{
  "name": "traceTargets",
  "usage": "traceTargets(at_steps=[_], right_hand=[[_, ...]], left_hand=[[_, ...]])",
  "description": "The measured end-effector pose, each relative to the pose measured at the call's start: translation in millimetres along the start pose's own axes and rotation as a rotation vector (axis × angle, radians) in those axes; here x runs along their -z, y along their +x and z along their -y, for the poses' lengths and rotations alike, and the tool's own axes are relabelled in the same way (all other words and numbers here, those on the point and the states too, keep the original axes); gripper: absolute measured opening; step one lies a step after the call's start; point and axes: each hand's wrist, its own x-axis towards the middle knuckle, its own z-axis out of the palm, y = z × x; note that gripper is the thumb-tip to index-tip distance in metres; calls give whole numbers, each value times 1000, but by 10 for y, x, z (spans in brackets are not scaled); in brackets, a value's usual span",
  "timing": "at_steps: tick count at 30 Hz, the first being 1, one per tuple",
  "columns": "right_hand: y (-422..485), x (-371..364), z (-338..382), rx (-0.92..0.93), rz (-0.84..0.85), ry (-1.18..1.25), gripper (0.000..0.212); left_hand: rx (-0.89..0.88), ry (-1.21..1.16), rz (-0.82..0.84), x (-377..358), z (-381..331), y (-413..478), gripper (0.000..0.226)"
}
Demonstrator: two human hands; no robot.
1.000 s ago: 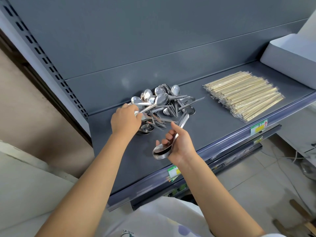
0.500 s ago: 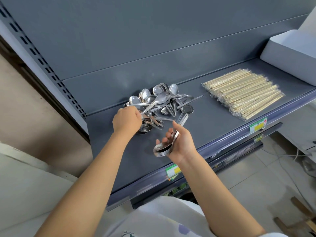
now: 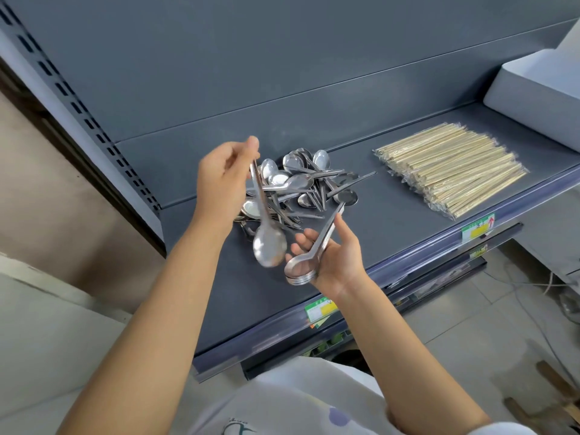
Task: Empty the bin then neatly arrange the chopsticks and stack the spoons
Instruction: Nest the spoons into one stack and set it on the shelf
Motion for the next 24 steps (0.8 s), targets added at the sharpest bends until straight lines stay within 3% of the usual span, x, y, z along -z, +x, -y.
traceTargets(at_steps=[4,8,14,20,24], right_hand=[[-24,-51,-5,-62,113,-180,55],[-30,-126,-69,-99,194,-362,54],[-46,-126,-137,-117,235,-285,52],[-30,-117,-101,-90,102,-200,49],[7,-32,-58,-70,17,-159,46]], left_hand=[[24,-5,109,-140,-13,-81,23],[91,-42,112,-308,30,-144,20],[50,40,192,-404,141,-178,12],[27,200,273,-347,327,-176,8],[-4,568,192,-161,530,-64,15]])
